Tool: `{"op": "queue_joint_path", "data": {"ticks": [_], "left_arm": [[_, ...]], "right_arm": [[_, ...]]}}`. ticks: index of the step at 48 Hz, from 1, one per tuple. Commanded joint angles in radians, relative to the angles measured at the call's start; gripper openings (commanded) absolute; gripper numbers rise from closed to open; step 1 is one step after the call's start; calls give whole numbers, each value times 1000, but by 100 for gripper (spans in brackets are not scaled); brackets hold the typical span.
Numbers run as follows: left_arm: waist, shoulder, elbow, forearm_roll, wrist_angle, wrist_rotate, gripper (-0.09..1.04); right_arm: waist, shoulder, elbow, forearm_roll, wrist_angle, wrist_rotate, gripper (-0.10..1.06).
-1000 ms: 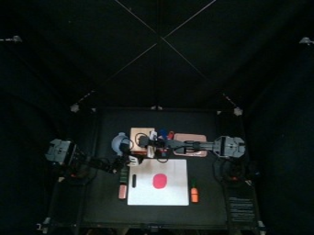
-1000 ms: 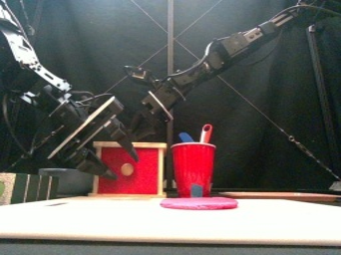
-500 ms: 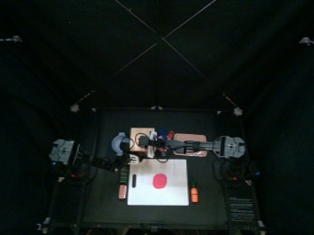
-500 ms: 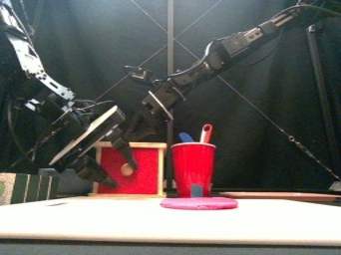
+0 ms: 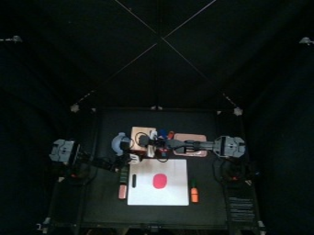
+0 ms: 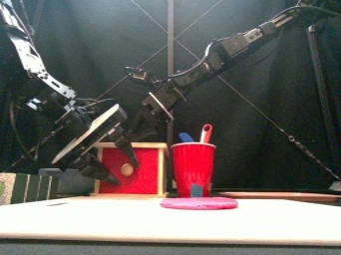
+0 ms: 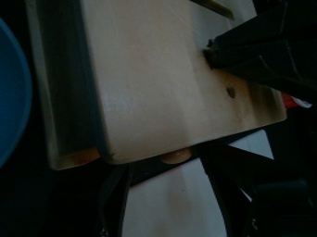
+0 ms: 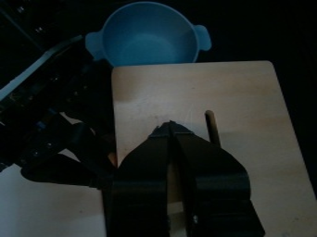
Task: Get the cutter from the drawer then cut the dough then place the extra dough in the bowl
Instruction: Open the drawer
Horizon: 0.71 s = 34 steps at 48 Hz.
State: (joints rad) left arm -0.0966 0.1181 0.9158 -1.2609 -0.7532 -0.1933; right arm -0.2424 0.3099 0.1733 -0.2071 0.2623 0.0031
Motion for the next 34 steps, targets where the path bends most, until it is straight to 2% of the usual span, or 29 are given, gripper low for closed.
{"op": "queue_joint_path", "data": {"ticks": [1, 11, 34], "left_arm": [[9, -12, -23, 3, -21, 3, 76], [-8, -12, -18, 2, -21, 2, 60], [-156, -11, -18, -89, -48, 2, 58]], "right_arm": [[0, -6, 8, 2, 23, 0, 3], [2, -6, 8, 2, 25, 0, 3], [2, -15, 2, 3, 41, 0, 3]]}}
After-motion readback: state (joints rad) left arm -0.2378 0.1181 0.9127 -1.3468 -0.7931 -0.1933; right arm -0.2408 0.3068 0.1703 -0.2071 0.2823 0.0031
